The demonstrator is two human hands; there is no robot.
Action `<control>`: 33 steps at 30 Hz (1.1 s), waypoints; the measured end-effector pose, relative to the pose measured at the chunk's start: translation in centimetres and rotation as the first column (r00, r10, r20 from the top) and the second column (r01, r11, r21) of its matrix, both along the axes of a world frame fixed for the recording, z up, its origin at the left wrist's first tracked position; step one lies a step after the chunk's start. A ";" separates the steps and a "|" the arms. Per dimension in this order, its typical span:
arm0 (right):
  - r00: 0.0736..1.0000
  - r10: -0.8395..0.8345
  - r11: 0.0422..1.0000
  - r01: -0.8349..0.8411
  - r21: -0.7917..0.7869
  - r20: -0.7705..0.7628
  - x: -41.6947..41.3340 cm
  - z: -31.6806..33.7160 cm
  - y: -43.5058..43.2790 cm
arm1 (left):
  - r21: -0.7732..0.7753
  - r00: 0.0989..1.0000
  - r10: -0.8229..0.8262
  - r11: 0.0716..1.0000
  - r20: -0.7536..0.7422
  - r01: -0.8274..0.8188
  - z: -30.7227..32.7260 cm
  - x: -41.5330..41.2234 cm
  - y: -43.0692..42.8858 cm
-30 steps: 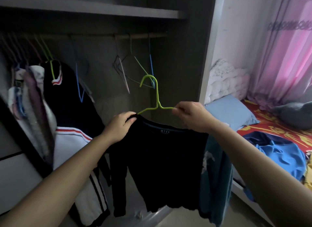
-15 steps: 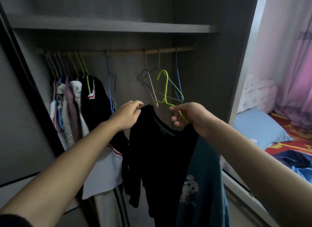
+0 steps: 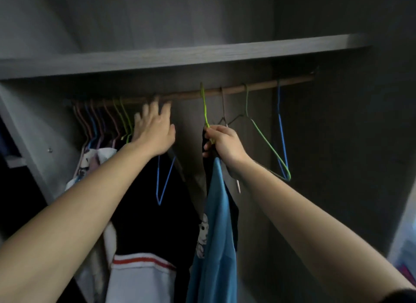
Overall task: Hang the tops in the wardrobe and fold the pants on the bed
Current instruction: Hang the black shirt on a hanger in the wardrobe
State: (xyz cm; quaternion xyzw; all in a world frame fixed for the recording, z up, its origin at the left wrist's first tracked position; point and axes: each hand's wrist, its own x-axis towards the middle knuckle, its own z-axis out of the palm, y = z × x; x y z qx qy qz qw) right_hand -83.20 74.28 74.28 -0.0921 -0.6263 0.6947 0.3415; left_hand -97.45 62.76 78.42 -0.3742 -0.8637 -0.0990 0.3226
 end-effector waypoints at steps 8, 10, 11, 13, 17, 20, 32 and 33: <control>0.996 -0.011 0.994 0.001 0.109 0.094 -6.4 1.5 5.0 | -0.024 0.996 0.080 0.997 0.047 -0.079 0.0 -5.4 4.7; 0.987 -0.012 0.995 -0.003 0.096 0.163 -7.1 0.0 5.9 | -0.006 0.997 0.075 0.997 -0.025 -0.075 -1.1 -6.0 4.7; 0.984 -0.001 0.995 -0.017 0.097 0.179 -7.4 -0.8 6.1 | 0.002 0.996 0.067 0.998 -0.054 -0.066 -1.3 -6.3 4.7; 0.983 0.028 0.992 -0.049 0.114 0.180 -7.7 -2.1 6.3 | 0.019 0.995 0.055 0.998 -0.088 -0.053 -1.3 -6.5 4.5; 0.984 -0.003 0.982 -0.031 0.189 0.176 -7.8 -3.5 6.4 | 0.013 0.998 0.044 0.999 -0.052 -0.043 -1.1 -6.2 4.4; 0.977 -0.066 0.951 -0.001 0.309 0.205 -7.0 -4.2 6.4 | -0.013 0.999 0.035 0.999 0.034 -0.035 -0.5 -5.9 4.2; 0.690 -0.676 0.087 0.422 0.902 -0.258 7.8 -8.0 3.9 | 0.158 0.976 -0.216 0.963 -0.039 0.219 -8.4 3.9 -0.2; 0.635 -0.729 0.054 0.424 0.904 -0.255 9.5 -9.0 3.7 | 0.179 0.966 -0.253 0.949 -0.057 0.259 -9.4 5.2 -0.6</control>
